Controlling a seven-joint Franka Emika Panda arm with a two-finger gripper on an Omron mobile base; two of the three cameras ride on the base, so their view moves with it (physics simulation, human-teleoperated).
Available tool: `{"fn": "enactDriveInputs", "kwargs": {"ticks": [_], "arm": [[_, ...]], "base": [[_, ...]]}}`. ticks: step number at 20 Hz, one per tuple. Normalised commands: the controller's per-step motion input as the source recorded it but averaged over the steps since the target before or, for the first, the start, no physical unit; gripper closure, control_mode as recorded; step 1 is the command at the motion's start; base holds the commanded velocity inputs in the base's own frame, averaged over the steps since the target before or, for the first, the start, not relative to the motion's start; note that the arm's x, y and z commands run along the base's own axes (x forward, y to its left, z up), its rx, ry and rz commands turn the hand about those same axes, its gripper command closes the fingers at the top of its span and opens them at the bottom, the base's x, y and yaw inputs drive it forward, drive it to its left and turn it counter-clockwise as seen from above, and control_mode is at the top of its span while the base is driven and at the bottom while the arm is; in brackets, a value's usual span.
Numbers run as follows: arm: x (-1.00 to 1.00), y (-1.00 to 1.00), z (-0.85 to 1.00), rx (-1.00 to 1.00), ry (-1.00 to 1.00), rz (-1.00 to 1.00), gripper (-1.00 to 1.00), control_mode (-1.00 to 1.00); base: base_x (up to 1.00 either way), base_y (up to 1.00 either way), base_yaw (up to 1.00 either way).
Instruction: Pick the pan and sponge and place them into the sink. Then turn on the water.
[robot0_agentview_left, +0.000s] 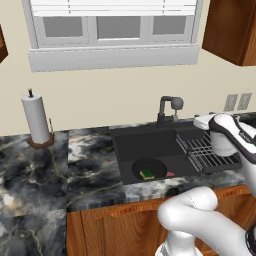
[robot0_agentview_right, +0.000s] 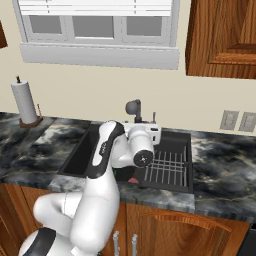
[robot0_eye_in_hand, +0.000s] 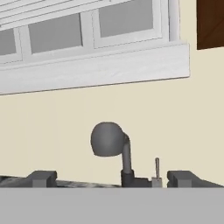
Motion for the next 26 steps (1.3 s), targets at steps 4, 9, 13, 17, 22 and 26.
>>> {"fn": "enactDriveInputs", "kwargs": {"ticks": [4, 9, 13, 17, 22, 26], "arm": [[0.21, -0.03, -0.2, -0.02, -0.04, 0.04, -1.0, -1.0], [0.22, -0.01, -0.14, -0.02, -0.06, 0.04, -1.0, -1.0], [0.21, -0.01, -0.07, -0.02, -0.06, 0.05, -1.0, -1.0], [0.21, -0.01, 0.0, 0.0, -0.02, 0.04, -1.0, -1.0], [0.22, -0.01, 0.0, 0.0, 0.01, 0.03, -1.0, -1.0], [0.24, -0.03, 0.0, 0.0, 0.03, 0.02, -1.0, -1.0]], "base": [[0.0, 0.0, 0.0], [0.0, 0.0, 0.0], [0.0, 0.0, 0.0], [0.0, 0.0, 0.0], [0.0, 0.0, 0.0], [0.0, 0.0, 0.0]]}}
